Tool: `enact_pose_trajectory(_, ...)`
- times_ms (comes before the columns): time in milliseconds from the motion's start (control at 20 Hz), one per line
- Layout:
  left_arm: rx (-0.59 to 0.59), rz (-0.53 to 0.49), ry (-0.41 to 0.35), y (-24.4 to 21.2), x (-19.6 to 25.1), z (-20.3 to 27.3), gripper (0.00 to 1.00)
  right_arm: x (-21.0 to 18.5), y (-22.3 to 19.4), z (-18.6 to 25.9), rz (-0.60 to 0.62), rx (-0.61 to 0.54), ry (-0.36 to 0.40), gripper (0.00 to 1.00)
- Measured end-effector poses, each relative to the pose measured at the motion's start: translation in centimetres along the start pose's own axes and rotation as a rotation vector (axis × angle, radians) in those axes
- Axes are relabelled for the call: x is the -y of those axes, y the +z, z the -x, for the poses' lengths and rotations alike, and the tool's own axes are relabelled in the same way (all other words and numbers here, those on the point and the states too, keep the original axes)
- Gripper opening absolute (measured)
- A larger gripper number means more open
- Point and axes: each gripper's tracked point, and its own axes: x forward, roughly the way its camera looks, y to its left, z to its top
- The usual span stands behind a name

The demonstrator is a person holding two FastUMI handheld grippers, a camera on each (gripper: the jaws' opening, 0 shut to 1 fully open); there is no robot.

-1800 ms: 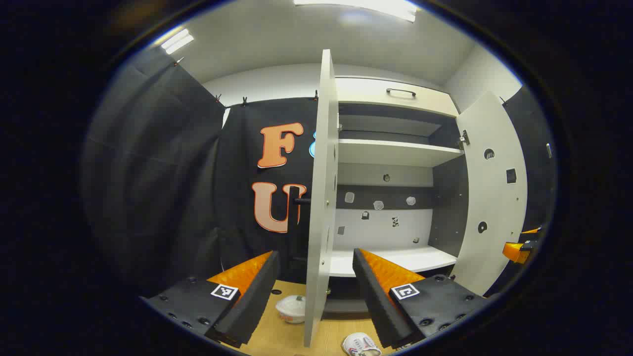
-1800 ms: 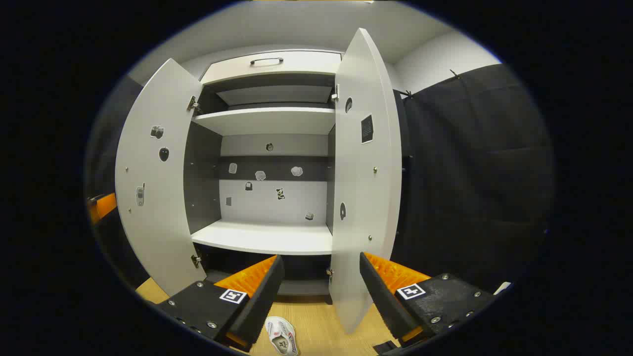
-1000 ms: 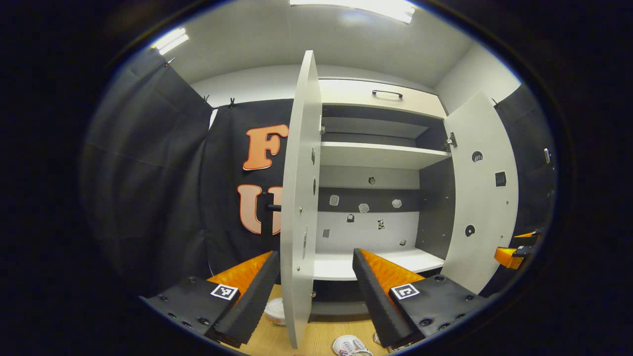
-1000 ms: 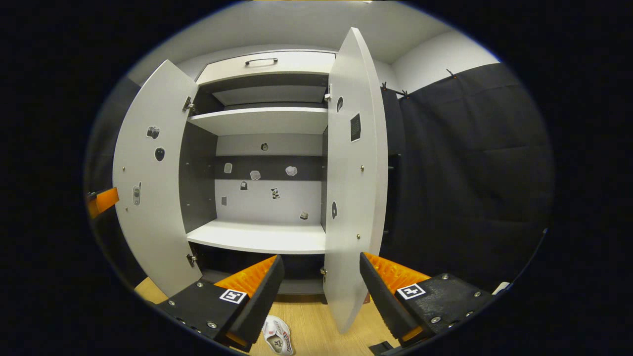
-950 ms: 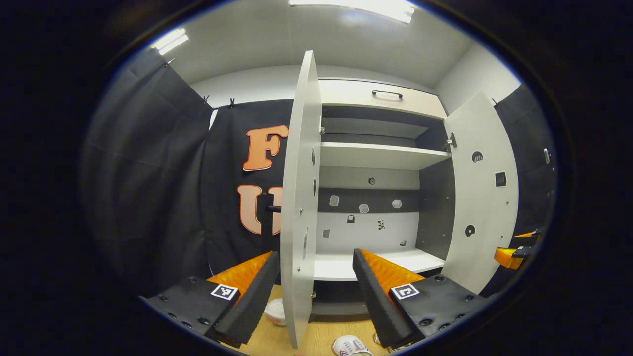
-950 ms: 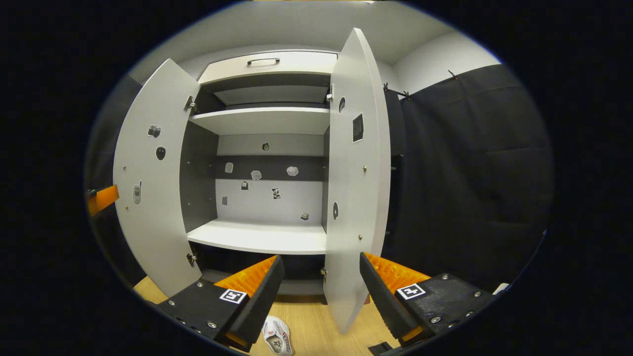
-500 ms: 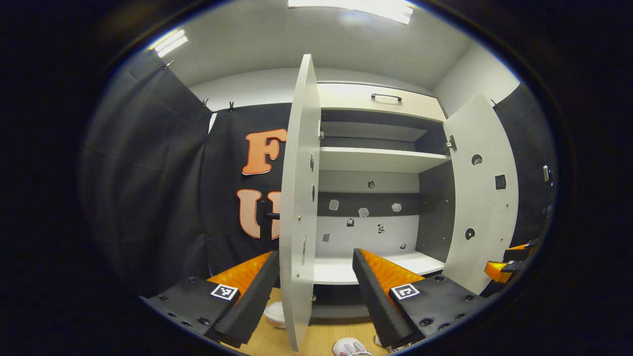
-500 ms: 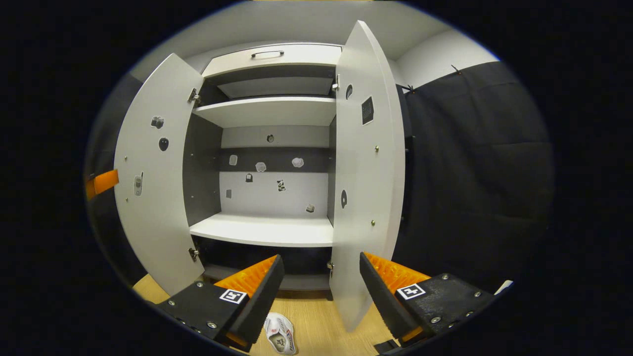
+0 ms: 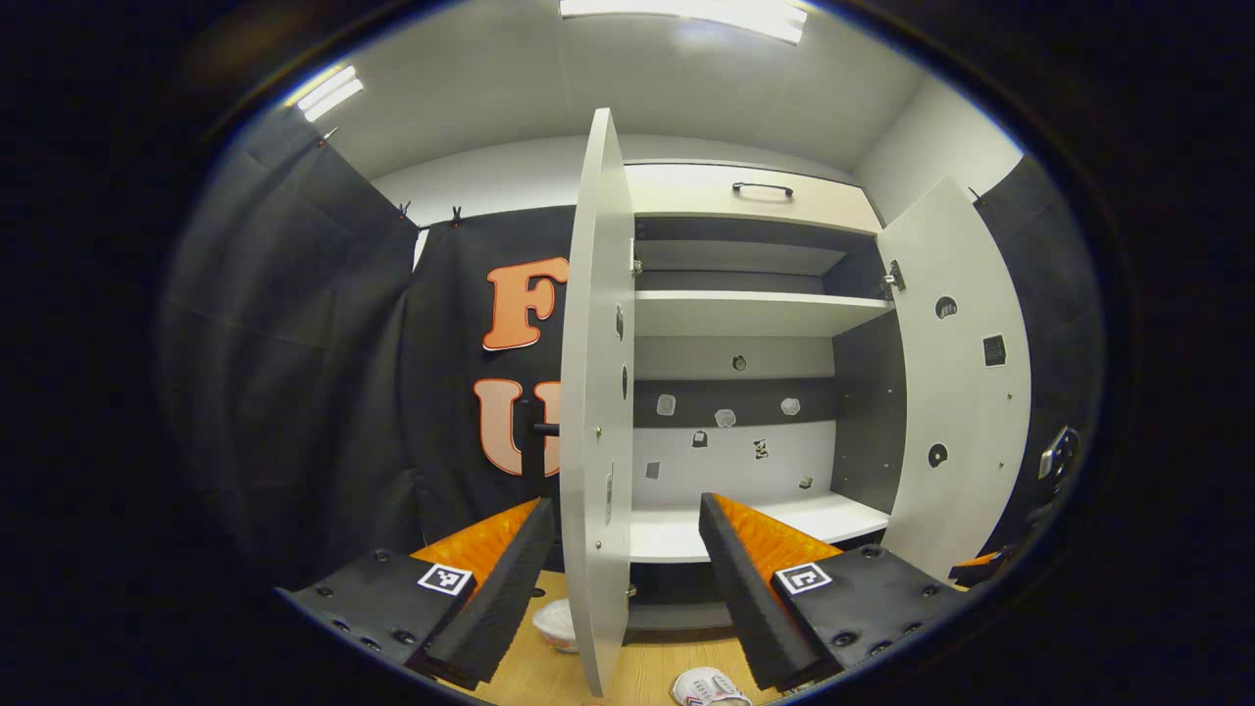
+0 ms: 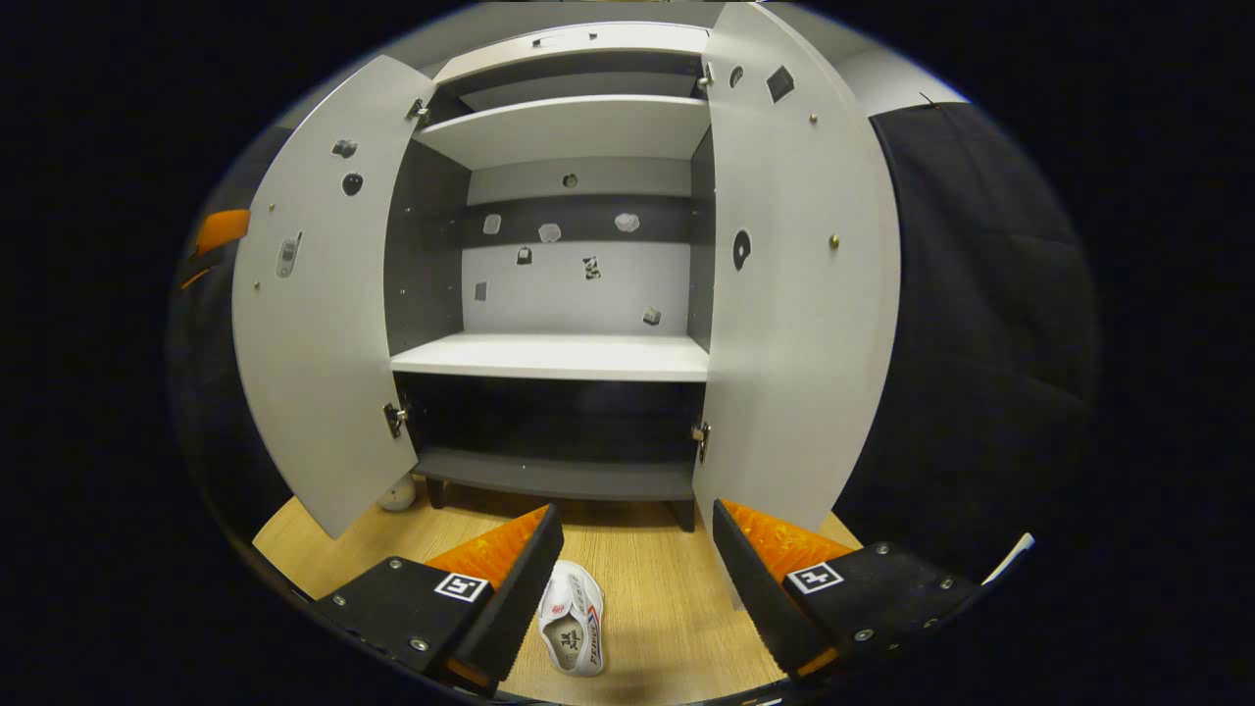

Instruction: Grab one shoe with the right hand and put it into the shoe cabinet, grab the other shoe with the left hand and put it into the shoe cabinet; then close the right door with the right hand and the left door with the left hand.

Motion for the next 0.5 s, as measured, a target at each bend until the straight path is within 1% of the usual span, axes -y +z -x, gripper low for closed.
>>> enact_pose_trajectory(150, -0.010, -0.003, 0.015, -0.4, -0.7, 0.0, 0.96, -0.3, -5.1, -1.9, -0.009, -0.096, 0.000, 0.95)
enact_pose_trajectory(350, -0.021, -0.014, 0.043, -1.0, -1.7, 0.3, 0.96, -2.0, -10.7, -4.3, -0.007, -0.210, 0.036, 0.95)
enact_pose_trajectory(500, -0.031, -0.019, 0.065, -1.5, -2.5, 0.5, 0.96, -2.9, -14.5, -5.8, 0.020, -0.284, 0.053, 0.95)
